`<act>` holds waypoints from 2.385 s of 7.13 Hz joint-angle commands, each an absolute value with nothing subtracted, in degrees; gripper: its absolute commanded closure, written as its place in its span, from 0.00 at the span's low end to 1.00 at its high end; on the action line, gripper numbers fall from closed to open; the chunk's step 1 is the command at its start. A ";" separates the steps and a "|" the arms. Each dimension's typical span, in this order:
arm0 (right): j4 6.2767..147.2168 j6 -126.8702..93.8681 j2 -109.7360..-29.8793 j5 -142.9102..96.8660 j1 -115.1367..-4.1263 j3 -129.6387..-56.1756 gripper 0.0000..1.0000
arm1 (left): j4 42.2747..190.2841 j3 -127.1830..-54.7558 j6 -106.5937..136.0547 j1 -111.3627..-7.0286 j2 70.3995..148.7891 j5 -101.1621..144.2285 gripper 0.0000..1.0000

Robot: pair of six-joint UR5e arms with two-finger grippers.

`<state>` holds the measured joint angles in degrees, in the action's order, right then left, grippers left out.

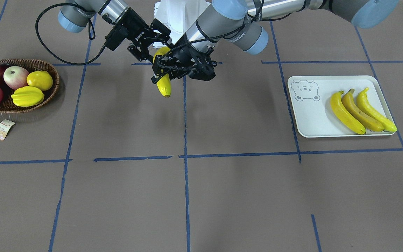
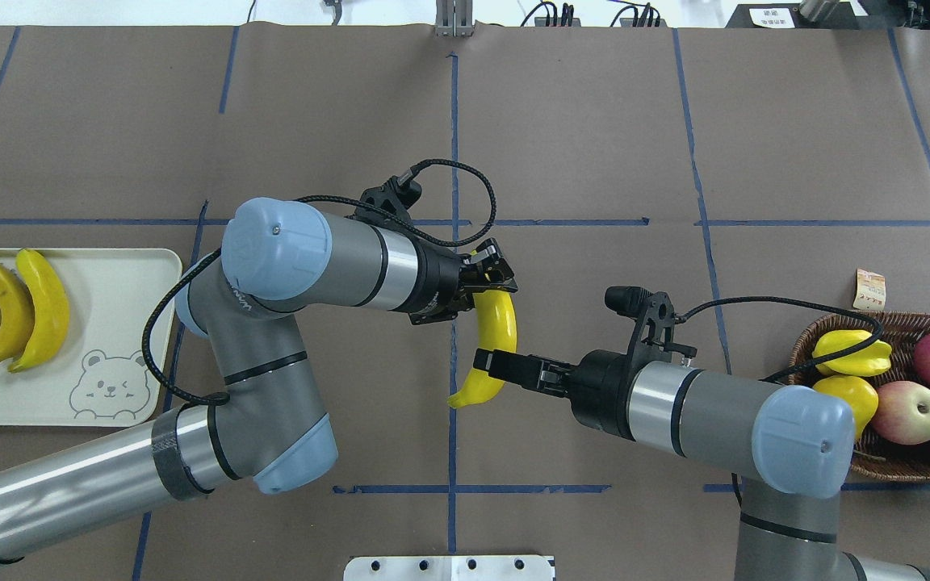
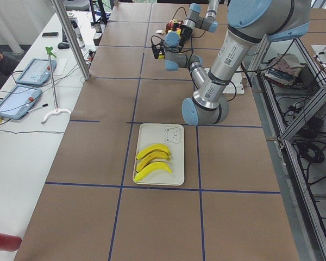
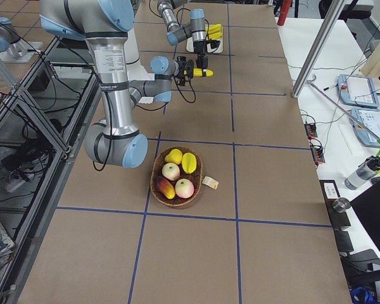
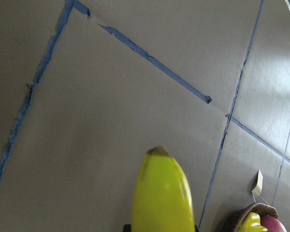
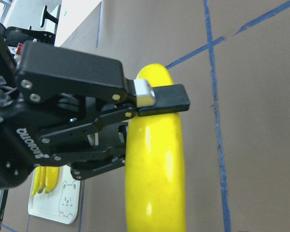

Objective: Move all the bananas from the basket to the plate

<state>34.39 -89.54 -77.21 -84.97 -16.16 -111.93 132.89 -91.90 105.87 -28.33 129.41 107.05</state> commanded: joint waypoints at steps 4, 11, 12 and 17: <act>63.74 -89.21 -79.09 -101.91 -26.25 -122.84 0.00 | 121.45 -93.76 98.92 -35.51 123.84 114.26 1.00; 105.98 -66.16 -80.24 -109.51 -35.49 -136.23 0.00 | 74.06 -111.80 77.04 -36.91 123.84 113.73 1.00; 106.78 -61.57 -82.33 -110.47 -38.47 -136.32 0.00 | 71.13 -112.14 74.30 -39.35 123.66 113.99 1.00; 106.26 -44.65 -90.18 -118.48 -49.04 -136.58 0.00 | 72.55 -111.54 86.62 -53.76 115.69 114.26 1.00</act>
